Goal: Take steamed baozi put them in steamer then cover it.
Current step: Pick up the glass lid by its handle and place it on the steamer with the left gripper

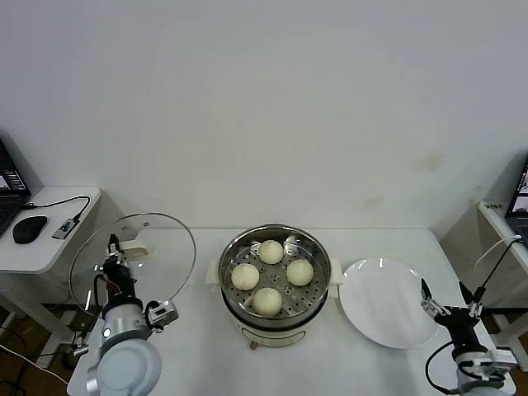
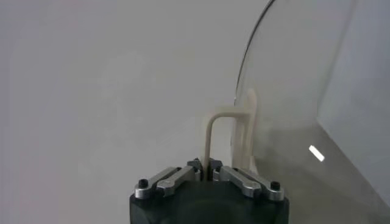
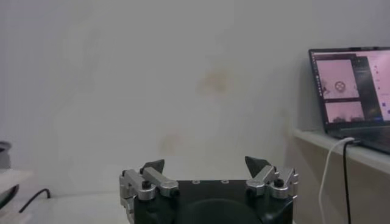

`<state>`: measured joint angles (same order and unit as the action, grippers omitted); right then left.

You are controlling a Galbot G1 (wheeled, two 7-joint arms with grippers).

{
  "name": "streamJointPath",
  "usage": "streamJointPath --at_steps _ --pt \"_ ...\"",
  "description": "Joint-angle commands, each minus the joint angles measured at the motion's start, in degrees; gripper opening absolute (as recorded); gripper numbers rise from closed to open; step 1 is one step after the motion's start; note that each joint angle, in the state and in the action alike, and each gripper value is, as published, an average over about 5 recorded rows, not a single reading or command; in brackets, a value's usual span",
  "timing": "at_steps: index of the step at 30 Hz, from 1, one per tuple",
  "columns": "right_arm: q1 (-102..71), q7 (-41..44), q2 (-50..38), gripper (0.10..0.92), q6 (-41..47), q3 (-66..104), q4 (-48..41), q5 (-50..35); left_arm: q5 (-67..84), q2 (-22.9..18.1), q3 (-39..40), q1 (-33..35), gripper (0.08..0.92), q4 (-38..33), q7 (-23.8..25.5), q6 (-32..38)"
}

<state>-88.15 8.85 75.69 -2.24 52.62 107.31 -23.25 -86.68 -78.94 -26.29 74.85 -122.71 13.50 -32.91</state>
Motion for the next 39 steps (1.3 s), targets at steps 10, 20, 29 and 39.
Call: streamJointPath --at_steps 10,20,29,39 --pt "1.5 -0.1 2.2 0.823 0.5 -0.4 -0.7 4.3 -5.0 -4.0 16.1 -9.7 0.139 7.8 4.3 -1.3" --pt "1.6 -0.4 4.4 0.823 0.1 0.1 -1.1 6.0 -6.3 -8.1 20.8 -13.9 0.139 9.6 7.0 -1.6" --pt "1.8 -0.4 4.9 0.823 0.1 1.2 -1.6 6.1 -11.1 -12.4 25.8 -13.9 0.139 12.1 9.1 -1.6" --pt "2.2 -0.4 5.4 0.823 -0.1 1.4 -2.5 6.4 -11.9 -12.9 29.4 -13.1 0.139 12.0 10.0 -1.6"
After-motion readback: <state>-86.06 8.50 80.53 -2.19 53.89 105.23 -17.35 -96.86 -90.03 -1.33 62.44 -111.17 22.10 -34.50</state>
